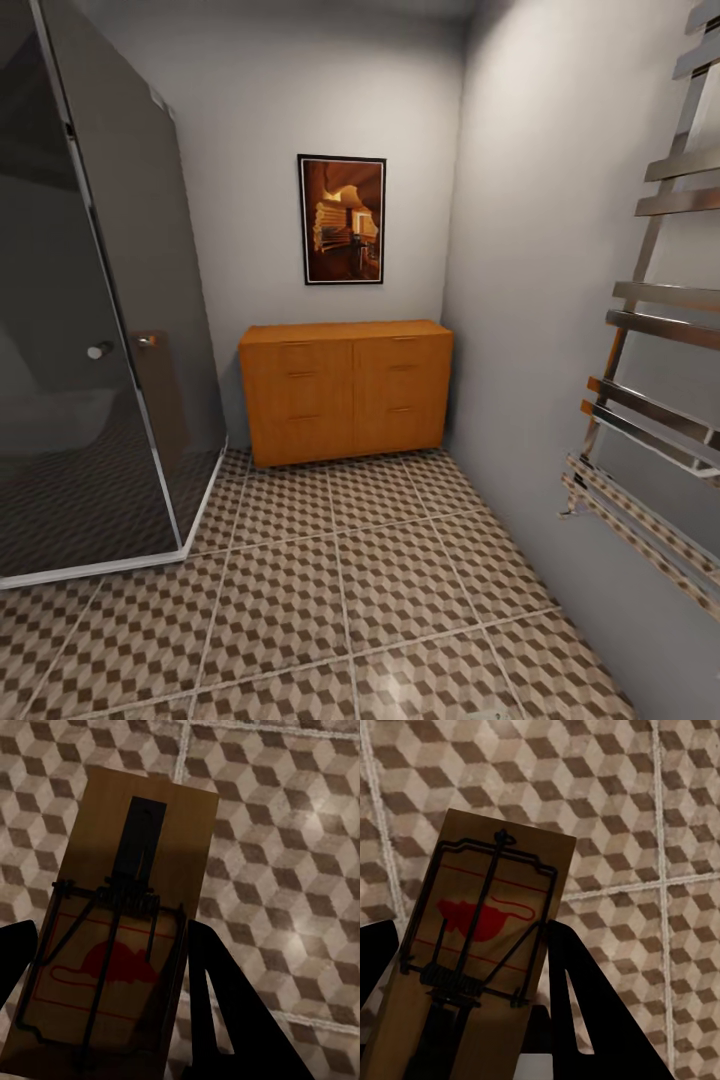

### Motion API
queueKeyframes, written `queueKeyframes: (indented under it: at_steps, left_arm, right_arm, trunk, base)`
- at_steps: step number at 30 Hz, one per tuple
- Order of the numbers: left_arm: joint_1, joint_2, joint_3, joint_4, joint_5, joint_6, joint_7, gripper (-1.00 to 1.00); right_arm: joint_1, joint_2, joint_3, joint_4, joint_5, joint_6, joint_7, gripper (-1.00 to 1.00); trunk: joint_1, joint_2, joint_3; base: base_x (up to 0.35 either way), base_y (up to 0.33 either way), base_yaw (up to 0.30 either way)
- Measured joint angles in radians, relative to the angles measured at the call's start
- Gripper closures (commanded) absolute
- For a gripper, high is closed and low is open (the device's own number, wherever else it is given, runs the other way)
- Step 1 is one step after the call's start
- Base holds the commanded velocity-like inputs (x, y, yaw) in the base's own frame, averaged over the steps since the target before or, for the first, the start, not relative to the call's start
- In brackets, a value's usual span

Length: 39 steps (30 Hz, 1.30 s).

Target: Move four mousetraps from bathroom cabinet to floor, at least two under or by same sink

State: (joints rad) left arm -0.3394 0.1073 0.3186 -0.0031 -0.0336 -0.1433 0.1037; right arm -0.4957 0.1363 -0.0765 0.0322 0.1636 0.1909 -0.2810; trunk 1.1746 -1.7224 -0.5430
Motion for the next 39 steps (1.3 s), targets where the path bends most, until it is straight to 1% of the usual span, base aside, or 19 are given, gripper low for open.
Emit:
queueKeyframes:
  at_steps: [8, 15, 25, 29, 37, 39]
  left_arm:
    - [0.001, 0.0, 0.002, 0.0, 0.03, -0.003, -0.001, 1.0]
    - [0.001, 0.0, 0.002, 0.0, 0.033, -0.007, -0.002, 1.0]
    - [0.001, -0.012, 0.001, -0.001, 0.034, -0.041, -0.011, 1.0]
    - [0.001, -0.012, 0.001, -0.003, 0.032, -0.049, -0.012, 1.0]
    - [0.001, -0.015, 0.001, -0.01, 0.027, -0.045, -0.005, 1.0]
    - [0.001, -0.022, 0.0, -0.034, 0.028, -0.036, -0.003, 1.0]
  right_arm:
    - [0.0, -0.001, 0.001, 0.0, 0.0, 0.0, 0.007, 1.0]
    - [0.0, 0.0, 0.0, 0.0, 0.0, 0.005, 0.008, 1.0]
    - [0.0, 0.0, 0.0, 0.0, -0.001, 0.007, 0.007, 1.0]
    - [0.0, 0.0, 0.0, 0.0, 0.0, 0.003, 0.006, 1.0]
    - [0.0, -0.001, 0.0, 0.0, 0.0, 0.002, 0.006, 1.0]
    - [0.0, -0.002, 0.0, 0.0, 0.0, 0.002, 0.006, 1.0]
  trunk:
    - [0.0, 0.0, 0.0]
    - [0.0, 0.0, 0.0]
    - [0.0, 0.0, 0.0]
    - [0.0, 0.0, 0.0]
    - [0.0, 0.0, 0.0]
    - [0.0, 0.0, 0.0]
  base:
    - [-0.003, 0.0, 0.002]
    - [0.0, 0.0, 0.061]
    - [0.0, 0.0, 0.256]
    - [0.0, 0.0, 0.279]
    - [0.0, 0.0, 0.275]
    - [0.0, 0.0, 0.273]
